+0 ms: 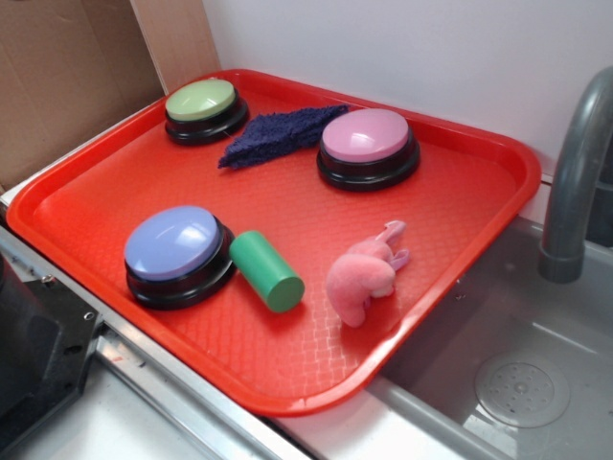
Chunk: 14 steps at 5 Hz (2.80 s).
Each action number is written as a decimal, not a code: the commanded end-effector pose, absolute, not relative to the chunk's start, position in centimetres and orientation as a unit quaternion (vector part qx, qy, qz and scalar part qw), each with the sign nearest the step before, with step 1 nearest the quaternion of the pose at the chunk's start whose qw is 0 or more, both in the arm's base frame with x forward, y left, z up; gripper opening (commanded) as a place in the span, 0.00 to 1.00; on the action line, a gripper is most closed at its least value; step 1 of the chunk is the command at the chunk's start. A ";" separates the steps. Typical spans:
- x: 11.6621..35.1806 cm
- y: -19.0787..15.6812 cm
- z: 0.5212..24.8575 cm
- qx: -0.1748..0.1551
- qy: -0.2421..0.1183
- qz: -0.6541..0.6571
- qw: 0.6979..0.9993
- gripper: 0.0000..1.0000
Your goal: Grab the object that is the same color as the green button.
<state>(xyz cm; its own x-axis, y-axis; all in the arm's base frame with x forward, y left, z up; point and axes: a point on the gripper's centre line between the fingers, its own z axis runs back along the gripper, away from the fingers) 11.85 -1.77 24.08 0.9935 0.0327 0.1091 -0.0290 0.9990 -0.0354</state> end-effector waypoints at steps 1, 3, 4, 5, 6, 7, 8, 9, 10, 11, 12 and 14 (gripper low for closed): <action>11.8 -1.8 24.1 -0.017 -0.055 0.015 0.998 1.00; 12.8 -5.2 22.1 -0.036 -0.105 0.212 0.971 1.00; 14.1 -6.9 20.1 -0.062 -0.121 0.333 0.933 1.00; 15.1 -7.5 17.8 -0.104 -0.099 0.455 0.879 1.00; 17.0 -7.8 14.2 -0.086 -0.073 0.566 0.817 1.00; 18.6 -8.3 10.7 -0.069 -0.063 0.621 0.779 1.00; 19.7 -8.9 8.0 -0.055 -0.039 0.643 0.763 1.00; 19.7 -9.1 5.9 -0.036 -0.016 0.645 0.763 1.00; 19.6 -8.9 4.2 -0.039 -0.008 0.651 0.758 1.00; 19.7 -9.3 3.0 -0.040 -0.011 0.645 0.763 1.00; 19.6 -9.4 2.2 -0.024 -0.005 0.653 0.757 1.00; 19.7 -9.5 1.9 -0.013 -0.006 0.653 0.758 0.00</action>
